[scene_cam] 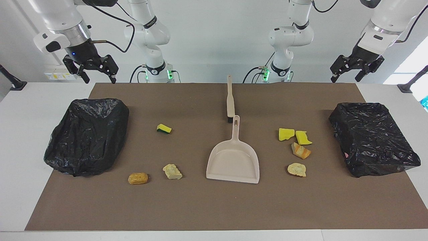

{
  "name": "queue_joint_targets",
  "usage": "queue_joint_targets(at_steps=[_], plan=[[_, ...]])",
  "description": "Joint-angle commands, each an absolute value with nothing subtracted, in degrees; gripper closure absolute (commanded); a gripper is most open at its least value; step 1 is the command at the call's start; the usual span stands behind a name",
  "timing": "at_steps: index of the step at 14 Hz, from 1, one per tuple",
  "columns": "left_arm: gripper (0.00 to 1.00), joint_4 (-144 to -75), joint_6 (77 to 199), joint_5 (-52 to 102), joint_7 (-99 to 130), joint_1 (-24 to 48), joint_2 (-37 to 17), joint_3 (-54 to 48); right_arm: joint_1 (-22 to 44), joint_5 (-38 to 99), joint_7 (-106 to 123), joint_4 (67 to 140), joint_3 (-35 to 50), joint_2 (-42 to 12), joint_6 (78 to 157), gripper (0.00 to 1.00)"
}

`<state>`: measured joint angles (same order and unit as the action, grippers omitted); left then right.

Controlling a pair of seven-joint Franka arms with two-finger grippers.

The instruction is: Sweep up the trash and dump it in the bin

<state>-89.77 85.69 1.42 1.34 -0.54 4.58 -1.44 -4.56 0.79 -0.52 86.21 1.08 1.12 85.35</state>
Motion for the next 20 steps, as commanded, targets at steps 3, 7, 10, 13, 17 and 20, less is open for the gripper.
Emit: queue_joint_targets(at_steps=[3,7,10,13,17,20], plan=[[0.0,-92.2,86.31,2.2,1.06,-1.32,6.59,-1.41,-4.75,1.23,-2.2,85.52,1.23,1.23,83.85,0.0],[0.0,-92.28,86.57,2.2,0.88,-1.23,6.68,-1.41,-4.66,1.14,-2.11,85.69,1.23,1.23,83.93,0.0],[0.0,-95.61,87.01,2.2,0.88,-0.97,8.43,-1.49,-4.66,1.14,-2.11,85.78,1.23,1.32,83.93,0.0],[0.0,-99.31,89.55,2.2,0.88,-0.44,10.45,-1.49,-4.66,1.23,-1.76,85.96,1.23,1.32,83.85,0.0],[0.0,-101.94,89.82,2.29,1.49,0.52,11.16,-2.11,-4.66,1.23,-1.76,86.04,1.23,1.41,83.76,0.0],[0.0,-103.88,91.4,2.29,1.58,2.11,11.25,-2.11,-4.66,1.23,-1.67,86.66,1.23,1.76,83.94,0.0]])
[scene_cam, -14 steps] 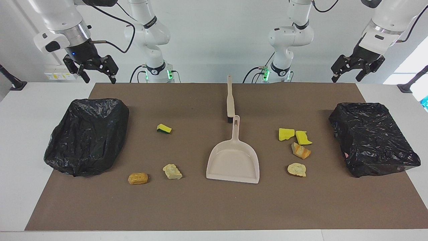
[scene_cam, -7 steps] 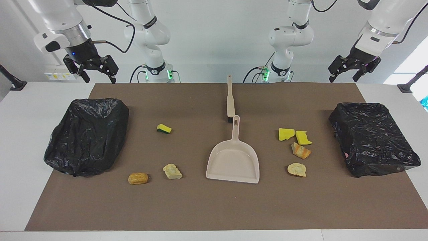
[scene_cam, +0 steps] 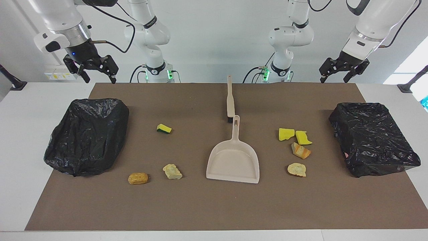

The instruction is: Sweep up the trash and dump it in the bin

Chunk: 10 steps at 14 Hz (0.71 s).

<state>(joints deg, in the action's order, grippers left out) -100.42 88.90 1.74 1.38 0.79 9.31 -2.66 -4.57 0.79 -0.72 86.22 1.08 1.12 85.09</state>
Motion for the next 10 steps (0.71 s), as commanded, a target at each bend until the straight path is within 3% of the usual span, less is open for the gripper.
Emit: queue_joint_targets(at_steps=[1,6,10], plan=[[0.0,-104.58,91.32,2.29,2.1,3.41,11.69,-2.11,-4.66,1.23,-1.67,86.66,1.23,1.84,83.85,0.0],[0.0,-118.97,93.77,2.29,6.93,14.48,19.32,-2.11,-4.48,1.32,-1.5,86.92,1.32,1.85,83.85,0.0],[0.0,-126.81,98.24,2.37,14.56,23.97,22.14,-2.2,-4.48,1.49,-1.49,87.36,1.32,2.11,83.94,0.0]])
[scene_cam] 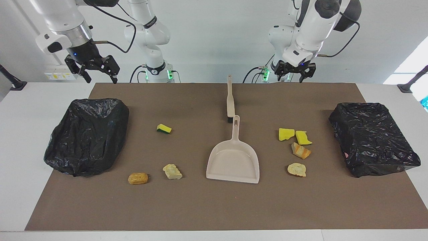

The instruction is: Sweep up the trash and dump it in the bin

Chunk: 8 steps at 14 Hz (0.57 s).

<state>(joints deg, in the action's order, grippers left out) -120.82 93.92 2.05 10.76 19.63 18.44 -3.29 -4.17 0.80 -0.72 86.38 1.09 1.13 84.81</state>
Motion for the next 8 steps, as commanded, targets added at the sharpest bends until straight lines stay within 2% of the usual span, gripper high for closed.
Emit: queue_joint_targets(at_steps=[1,4,8], plan=[[0.0,-128.91,100.78,2.46,17.29,26.43,23.02,-2.2,-4.48,1.49,-1.58,87.45,1.32,2.11,84.02,0.0],[0.0,-131.83,105.81,2.64,23.89,32.33,23.12,-2.2,-3.7,1.41,-1.58,87.63,1.67,2.02,84.2,0.0],[0.0,-137.89,113.45,2.72,30.4,40.05,21.45,-2.2,2.18,1.84,-4.2,87.8,1.85,1.06,85.68,0.0]])
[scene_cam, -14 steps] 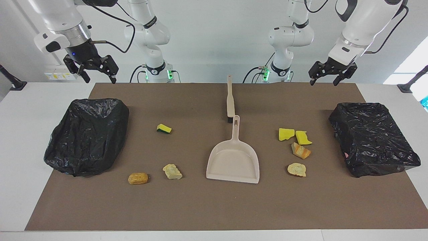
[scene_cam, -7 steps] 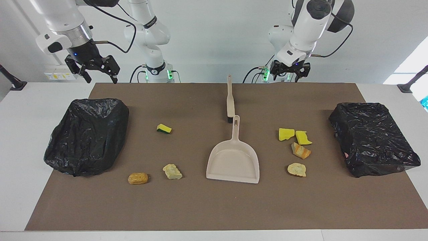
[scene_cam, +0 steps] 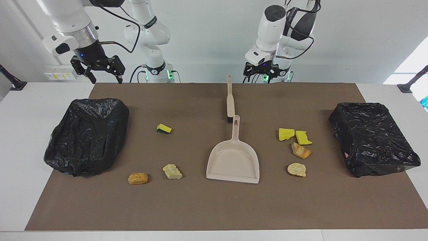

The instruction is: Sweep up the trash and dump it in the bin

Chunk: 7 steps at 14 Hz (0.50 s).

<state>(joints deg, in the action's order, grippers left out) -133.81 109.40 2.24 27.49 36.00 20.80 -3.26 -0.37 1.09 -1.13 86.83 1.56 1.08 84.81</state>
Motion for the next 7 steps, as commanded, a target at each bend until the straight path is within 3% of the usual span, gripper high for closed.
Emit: queue_joint_targets(at_steps=[1,7], plan=[[0.0,-139.29,115.55,2.72,32.24,42.43,19.53,-2.2,3.68,1.85,-5.78,87.98,1.85,0.27,87.09,0.0],[0.0,-143.17,129.19,2.72,42.17,52.37,10.82,-2.2,10.28,2.02,-10.54,88.33,2.02,-5.09,93.76,0.0]])
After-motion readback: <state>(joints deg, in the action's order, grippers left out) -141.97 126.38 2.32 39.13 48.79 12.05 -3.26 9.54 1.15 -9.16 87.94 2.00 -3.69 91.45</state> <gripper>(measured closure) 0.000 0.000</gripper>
